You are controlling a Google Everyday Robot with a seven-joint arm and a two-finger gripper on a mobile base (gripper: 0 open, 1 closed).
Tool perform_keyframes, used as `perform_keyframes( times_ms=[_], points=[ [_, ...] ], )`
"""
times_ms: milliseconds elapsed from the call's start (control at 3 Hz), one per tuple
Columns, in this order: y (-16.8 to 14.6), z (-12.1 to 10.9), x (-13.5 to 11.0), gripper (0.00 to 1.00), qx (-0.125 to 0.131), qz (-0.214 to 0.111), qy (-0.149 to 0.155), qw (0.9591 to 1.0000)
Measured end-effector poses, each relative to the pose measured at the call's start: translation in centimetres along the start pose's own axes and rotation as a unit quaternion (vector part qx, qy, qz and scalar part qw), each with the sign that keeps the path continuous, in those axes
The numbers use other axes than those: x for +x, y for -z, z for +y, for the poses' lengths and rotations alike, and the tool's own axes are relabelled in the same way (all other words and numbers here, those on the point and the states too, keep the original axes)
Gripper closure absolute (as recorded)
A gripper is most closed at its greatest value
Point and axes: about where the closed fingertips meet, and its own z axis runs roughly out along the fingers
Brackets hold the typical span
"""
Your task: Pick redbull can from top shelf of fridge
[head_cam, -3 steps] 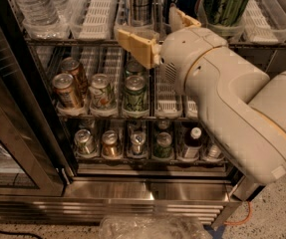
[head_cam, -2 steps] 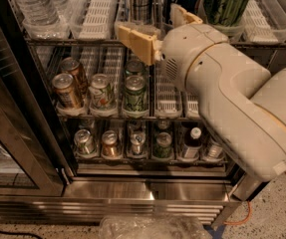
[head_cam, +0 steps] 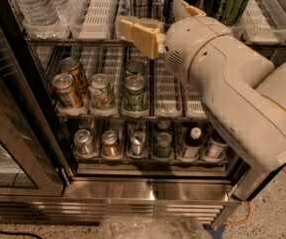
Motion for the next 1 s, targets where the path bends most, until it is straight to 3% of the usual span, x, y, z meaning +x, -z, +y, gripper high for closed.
perform_keyframes(
  times_ms=[1000],
  points=[
    [-2.2,0.7,0.6,0.21,-0.021,0.002,0.008,0.9998]
  ],
)
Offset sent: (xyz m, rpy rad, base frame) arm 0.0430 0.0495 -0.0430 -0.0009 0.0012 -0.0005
